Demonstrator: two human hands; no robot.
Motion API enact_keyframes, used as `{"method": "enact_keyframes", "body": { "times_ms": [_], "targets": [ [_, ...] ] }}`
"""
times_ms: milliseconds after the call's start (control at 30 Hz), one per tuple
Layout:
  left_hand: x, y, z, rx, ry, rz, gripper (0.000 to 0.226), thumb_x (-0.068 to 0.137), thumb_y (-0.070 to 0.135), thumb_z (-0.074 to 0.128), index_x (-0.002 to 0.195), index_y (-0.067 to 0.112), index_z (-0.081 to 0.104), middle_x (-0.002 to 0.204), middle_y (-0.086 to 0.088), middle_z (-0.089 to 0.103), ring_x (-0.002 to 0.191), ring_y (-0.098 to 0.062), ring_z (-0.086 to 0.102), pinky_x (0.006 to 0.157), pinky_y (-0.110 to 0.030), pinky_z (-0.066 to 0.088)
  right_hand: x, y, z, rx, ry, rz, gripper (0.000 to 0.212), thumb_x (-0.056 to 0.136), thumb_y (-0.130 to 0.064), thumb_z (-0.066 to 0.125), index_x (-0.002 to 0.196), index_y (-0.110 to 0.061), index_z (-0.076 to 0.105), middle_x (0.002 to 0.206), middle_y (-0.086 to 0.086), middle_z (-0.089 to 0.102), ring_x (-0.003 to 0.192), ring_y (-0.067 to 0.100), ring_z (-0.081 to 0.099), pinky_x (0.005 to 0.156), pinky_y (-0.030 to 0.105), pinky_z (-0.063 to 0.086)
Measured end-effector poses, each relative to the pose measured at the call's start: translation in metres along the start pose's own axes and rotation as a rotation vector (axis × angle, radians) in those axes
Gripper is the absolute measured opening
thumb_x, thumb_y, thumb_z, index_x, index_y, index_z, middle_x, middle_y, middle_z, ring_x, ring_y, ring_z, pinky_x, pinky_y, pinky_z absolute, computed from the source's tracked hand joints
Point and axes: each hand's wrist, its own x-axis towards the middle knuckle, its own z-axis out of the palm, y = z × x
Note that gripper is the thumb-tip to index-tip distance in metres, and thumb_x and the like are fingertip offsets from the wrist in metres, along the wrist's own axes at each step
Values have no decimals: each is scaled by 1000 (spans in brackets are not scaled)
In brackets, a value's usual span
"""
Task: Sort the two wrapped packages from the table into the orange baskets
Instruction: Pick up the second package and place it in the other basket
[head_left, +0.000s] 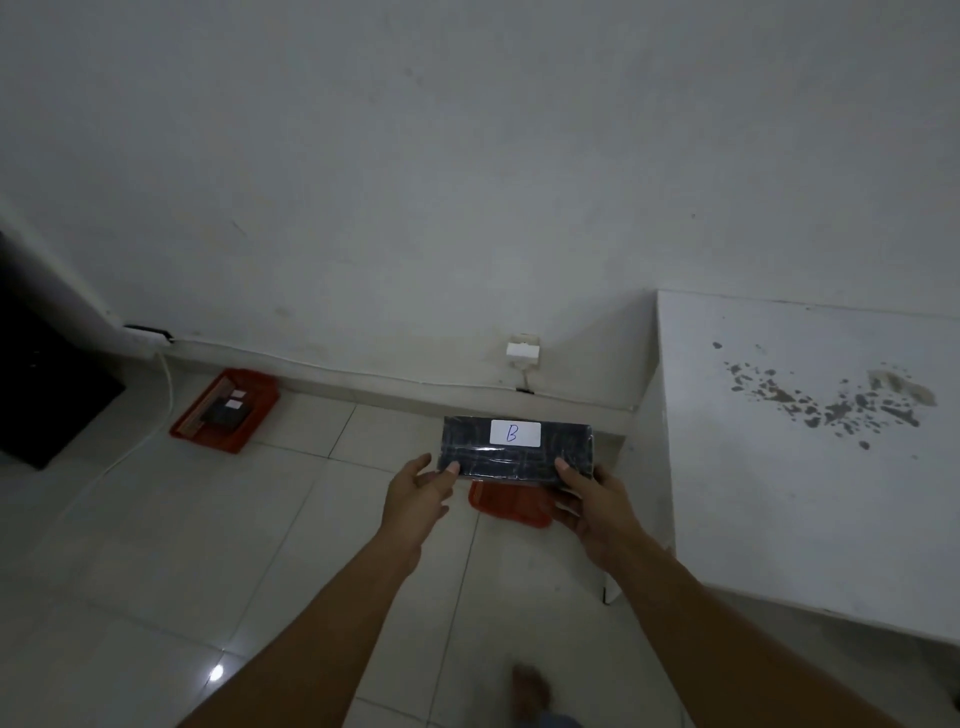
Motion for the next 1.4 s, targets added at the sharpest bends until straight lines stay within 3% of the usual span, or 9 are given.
{"method": "enact_keyframes", "body": {
  "times_ms": [167, 367, 500, 700, 867, 1133, 1400],
  "targets": [
    [40, 3, -1, 47, -26, -30, 71, 86, 27, 71, 147, 11, 37, 121, -11, 60, 107, -24, 62, 89, -35, 51, 34, 7, 10, 3, 42, 12, 42, 90, -15, 69, 126, -2, 53, 102, 13, 73, 74, 23, 75, 55, 33, 58],
    [115, 17, 14, 102, -80, -70, 72, 86, 28, 72, 147, 12, 37, 106, 0, 62, 98, -16, 63, 85, -33, 51, 98, -1, 22, 85, 91, 27, 40, 89, -15, 70, 124, -5, 54, 87, 7, 78, 69, 21, 76, 49, 29, 56],
    [164, 34, 23, 142, -99, -102, 74, 85, 30, 72, 148, 12, 35, 104, 3, 61, 100, -17, 63, 86, -32, 51, 139, -15, 35, 88, 119, 19, 44, 90, -15, 69, 128, -4, 52, 104, 14, 74, 79, 25, 75, 58, 33, 59],
    [227, 51, 36, 174, -151, -143, 76, 85, 32, 72, 148, 12, 36, 105, 1, 62, 101, -17, 63, 87, -31, 52, 188, -32, 49, 126, 176, 33, 43, 91, -13, 68, 130, -5, 52, 119, 21, 69, 84, 26, 74, 59, 32, 59],
    [284, 45, 42, 232, -246, -180, 77, 84, 35, 73, 148, 13, 35, 103, 4, 61, 108, -22, 62, 92, -34, 51, 227, -26, 51, 149, 262, 3, 34, 91, -14, 68, 123, -11, 58, 120, 20, 68, 90, 28, 73, 63, 34, 59],
    [384, -32, 53, 342, -346, -232, 77, 83, 36, 73, 147, 13, 37, 98, 8, 62, 107, -20, 63, 95, -36, 51, 321, 41, 27, 201, 432, 25, 36, 93, -13, 65, 128, -6, 56, 116, 17, 69, 86, 27, 72, 62, 35, 56],
    [492, -167, 70, 380, -331, -233, 78, 83, 39, 72, 147, 11, 37, 101, 6, 62, 109, -21, 63, 95, -35, 50, 447, 141, -39, 140, 448, 50, 35, 93, -15, 65, 126, -8, 57, 115, 16, 69, 85, 24, 72, 62, 32, 57]
  ]
}}
